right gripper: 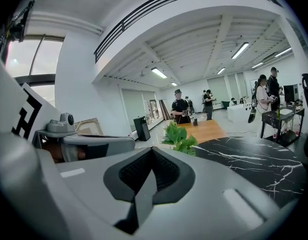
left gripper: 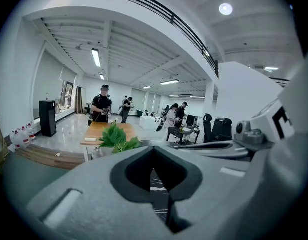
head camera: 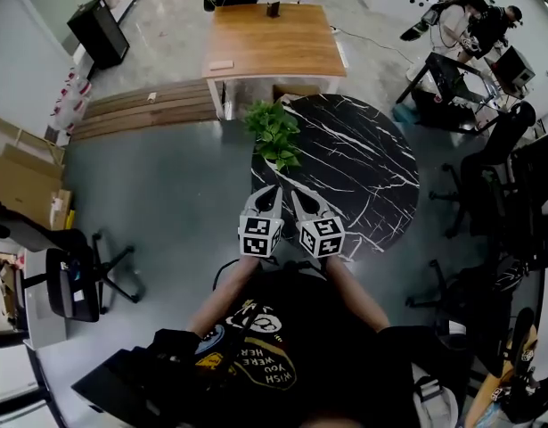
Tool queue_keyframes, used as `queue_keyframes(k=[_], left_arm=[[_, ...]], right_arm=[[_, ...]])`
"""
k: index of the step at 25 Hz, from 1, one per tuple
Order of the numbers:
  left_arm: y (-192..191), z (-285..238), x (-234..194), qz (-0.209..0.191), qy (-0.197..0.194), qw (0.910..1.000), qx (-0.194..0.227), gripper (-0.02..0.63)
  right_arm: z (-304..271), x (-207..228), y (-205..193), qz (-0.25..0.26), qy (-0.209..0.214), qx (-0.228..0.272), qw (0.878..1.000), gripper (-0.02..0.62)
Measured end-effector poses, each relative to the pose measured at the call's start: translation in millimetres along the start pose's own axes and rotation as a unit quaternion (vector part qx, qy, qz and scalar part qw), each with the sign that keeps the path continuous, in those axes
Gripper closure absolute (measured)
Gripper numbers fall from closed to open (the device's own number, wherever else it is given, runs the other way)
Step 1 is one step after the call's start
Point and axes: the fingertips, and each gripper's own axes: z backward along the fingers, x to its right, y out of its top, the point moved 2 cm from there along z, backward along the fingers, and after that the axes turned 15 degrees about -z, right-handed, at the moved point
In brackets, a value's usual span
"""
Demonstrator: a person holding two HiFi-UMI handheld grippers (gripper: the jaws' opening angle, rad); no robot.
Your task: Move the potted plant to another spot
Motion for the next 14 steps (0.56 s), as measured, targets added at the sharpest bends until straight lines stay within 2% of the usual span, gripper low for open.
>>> queue_keyframes(k=[14], left_arm=[[-2.7,-7.2,-6.0,-0.002,0.001,1.0,-0.003,0.603]], right_arm=[[-7.5,3.5,-1.7,-0.004,-0.001,-0.003,1.0,0.594]])
